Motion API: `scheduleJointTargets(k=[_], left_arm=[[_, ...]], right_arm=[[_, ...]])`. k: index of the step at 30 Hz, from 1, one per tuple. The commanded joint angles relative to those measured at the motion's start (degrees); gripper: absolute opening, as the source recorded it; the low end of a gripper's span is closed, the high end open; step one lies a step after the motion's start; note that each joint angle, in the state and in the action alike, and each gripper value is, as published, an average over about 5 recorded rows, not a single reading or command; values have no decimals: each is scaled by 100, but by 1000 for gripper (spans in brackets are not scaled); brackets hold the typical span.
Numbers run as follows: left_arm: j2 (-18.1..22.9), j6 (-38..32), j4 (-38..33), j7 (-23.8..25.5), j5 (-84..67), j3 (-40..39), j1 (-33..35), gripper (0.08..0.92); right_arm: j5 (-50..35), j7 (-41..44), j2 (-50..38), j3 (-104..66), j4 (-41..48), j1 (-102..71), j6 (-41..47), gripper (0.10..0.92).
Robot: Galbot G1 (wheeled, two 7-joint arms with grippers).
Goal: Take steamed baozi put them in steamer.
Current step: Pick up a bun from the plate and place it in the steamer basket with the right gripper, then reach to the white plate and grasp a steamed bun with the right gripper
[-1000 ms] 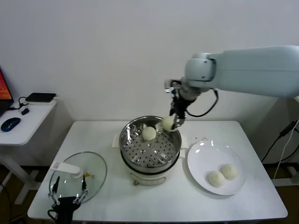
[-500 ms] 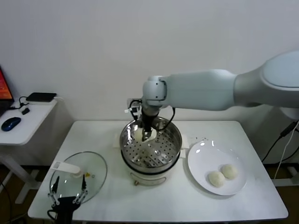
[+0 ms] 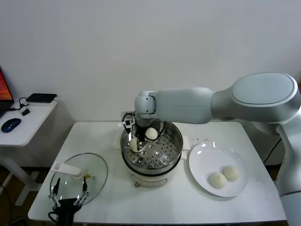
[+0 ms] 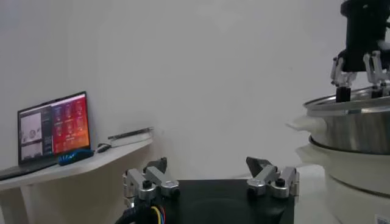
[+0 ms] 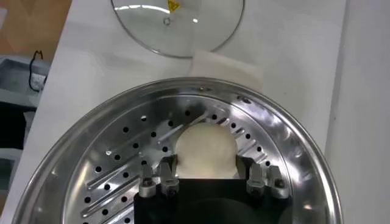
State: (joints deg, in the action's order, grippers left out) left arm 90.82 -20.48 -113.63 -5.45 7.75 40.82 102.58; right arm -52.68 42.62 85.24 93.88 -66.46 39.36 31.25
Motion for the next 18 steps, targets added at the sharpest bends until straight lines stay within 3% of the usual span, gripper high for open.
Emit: scheduleJointTargets(k=[1, 6, 13, 18], left_arm=[[10, 2, -18, 0, -9, 11, -3, 823], [-8, -4, -36, -4, -14, 62, 49, 823], [-31, -3, -11, -9, -15, 60, 78, 823], [-46, 5, 11, 2, 11, 32, 78, 823]], right_arm=[[42, 60, -7, -104, 114, 90, -55, 708], [-181, 861, -542, 342, -252, 1131, -615, 811], [-272, 2151, -1915, 1333, -735, 2453, -1850, 823], [14, 2593, -2863, 2278, -1144, 3023, -2576, 823]])
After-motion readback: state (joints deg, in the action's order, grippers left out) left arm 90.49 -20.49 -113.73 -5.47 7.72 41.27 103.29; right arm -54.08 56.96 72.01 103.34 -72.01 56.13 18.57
